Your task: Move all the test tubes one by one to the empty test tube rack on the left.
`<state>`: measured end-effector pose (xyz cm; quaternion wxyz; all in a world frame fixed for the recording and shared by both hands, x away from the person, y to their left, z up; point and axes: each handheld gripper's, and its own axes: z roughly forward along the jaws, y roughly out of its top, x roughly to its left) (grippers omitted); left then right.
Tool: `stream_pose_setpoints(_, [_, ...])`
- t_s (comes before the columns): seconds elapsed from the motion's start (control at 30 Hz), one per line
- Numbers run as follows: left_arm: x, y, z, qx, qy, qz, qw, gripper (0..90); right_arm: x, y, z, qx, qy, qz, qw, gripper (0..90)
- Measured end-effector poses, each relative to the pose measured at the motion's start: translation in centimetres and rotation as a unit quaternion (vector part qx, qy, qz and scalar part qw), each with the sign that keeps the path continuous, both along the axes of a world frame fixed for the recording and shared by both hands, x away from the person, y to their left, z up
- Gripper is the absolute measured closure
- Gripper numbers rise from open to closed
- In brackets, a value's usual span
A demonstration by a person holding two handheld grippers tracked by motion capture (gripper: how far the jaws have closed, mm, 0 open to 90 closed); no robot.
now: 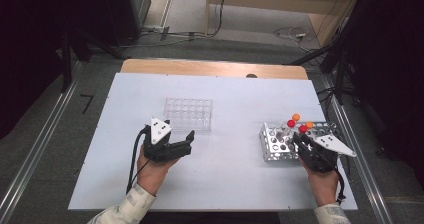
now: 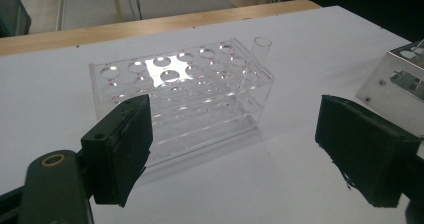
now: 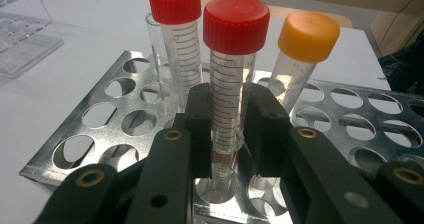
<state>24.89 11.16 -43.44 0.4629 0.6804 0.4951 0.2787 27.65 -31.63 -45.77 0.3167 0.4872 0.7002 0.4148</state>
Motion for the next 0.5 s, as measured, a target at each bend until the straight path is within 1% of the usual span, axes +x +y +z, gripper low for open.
stream_pose_setpoints(0.03, [0.0,0.0,0.0,0.0,0.0,-0.001,1.0,15.7,-0.1,0.0,0.1,0.001,-0.002,0.001,1.0,71.3])
stream_pose_setpoints(0.07, [0.0,0.0,0.0,0.0,0.0,-0.001,1.0,15.7,-0.2,0.1,0.3,-0.002,-0.01,0.001,0.9999,71.3])
stream_pose_setpoints(0.1, [0.0,0.0,0.0,0.0,-0.001,-0.001,1.0,15.7,-0.2,0.1,0.3,-0.002,-0.01,0.001,0.9999,71.3])
stream_pose_setpoints(0.13, [0.0,0.0,0.1,0.0,-0.001,-0.001,1.0,15.6,-0.5,0.2,0.8,-0.001,-0.019,0.0,0.9998,71.3])
stream_pose_setpoints(0.17, [-0.1,0.0,0.1,-0.002,-0.001,-0.001,1.0,15.6,-0.5,0.2,0.8,-0.001,-0.019,0.0,0.9998,71.3])
stream_pose_setpoints(0.2, [-0.1,0.0,0.1,-0.002,-0.001,-0.002,1.0,15.6,-0.6,0.2,1.0,0.0,-0.025,0.0,0.9997,71.3])
stream_pose_setpoints(0.27, [0.0,0.0,0.1,-0.002,-0.001,-0.004,1.0,15.6,-0.9,0.2,1.7,0.005,-0.037,-0.001,0.9993,71.3])
stream_pose_setpoints(0.3, [0.0,0.0,0.0,-0.002,0.0,-0.004,1.0,15.6,-1.1,0.1,2.4,0.013,-0.047,0.0,0.9988,71.4])
stream_pose_setpoints(0.33, [0.0,0.0,0.0,-0.002,0.0,-0.004,1.0,15.6,-1.1,0.1,2.4,0.013,-0.047,0.0,0.9988,71.4])
stream_pose_setpoints(0.4, [0.0,0.0,0.1,-0.003,-0.001,-0.004,1.0,15.6,-1.3,0.0,2.9,0.019,-0.051,0.002,0.9985,71.4])
stream_pose_setpoints(0.5, [0.0,0.0,0.1,-0.003,-0.001,-0.005,1.0,15.6,-1.6,0.0,3.6,0.023,-0.062,0.002,0.9978,71.4])
